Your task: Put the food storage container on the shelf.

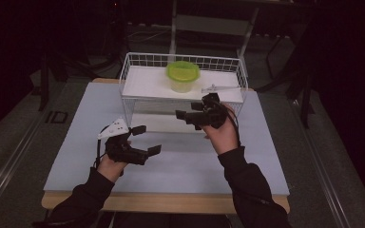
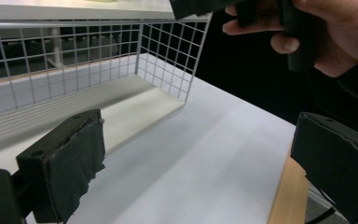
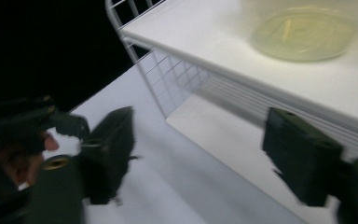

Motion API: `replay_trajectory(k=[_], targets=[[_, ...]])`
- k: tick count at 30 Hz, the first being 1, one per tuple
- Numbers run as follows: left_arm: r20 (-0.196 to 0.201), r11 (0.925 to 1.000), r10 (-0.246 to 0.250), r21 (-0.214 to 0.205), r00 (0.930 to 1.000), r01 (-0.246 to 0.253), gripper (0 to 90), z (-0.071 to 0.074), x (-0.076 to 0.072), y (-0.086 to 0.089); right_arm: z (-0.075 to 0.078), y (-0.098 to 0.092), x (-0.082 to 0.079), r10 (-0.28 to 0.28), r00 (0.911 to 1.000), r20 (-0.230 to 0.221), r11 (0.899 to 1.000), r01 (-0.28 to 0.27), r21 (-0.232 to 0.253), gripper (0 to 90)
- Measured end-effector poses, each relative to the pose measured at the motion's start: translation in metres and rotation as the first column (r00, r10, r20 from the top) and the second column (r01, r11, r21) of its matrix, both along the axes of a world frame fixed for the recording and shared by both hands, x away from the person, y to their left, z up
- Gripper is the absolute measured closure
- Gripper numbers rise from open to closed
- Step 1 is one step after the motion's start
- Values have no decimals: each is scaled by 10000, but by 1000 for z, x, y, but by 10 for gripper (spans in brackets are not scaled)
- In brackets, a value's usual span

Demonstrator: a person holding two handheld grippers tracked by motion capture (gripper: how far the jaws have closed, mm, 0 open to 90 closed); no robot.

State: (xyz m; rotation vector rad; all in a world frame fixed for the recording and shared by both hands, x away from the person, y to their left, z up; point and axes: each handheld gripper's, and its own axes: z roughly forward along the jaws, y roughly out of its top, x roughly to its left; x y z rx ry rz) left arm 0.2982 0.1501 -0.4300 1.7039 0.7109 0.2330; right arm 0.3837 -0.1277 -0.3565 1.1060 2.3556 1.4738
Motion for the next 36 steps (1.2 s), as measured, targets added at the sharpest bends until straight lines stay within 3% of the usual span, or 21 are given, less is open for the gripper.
replay_trajectory(k=[4,8,20,29,36], targets=[[-93,9996,-257,118,9996,259,38,-2,-5,0,-10,-6,-12,114,9996,272,9999,-115,23,192],[7,9986,-435,300,9991,435,38,-2,-11,0,-22,-12,-25,306,9979,564,9991,-288,-316,172],[-138,9953,-692,674,9975,700,38,-10,-28,8,-58,-42,-62,465,9972,585,9970,-427,-651,172],[-686,9944,-531,878,9962,590,38,-29,-41,22,-91,-74,-90,199,9980,595,9994,-181,-306,172],[-738,9932,-280,1105,9969,361,38,-42,-47,37,-96,-92,-109,-30,9964,850,9987,73,-505,172]])
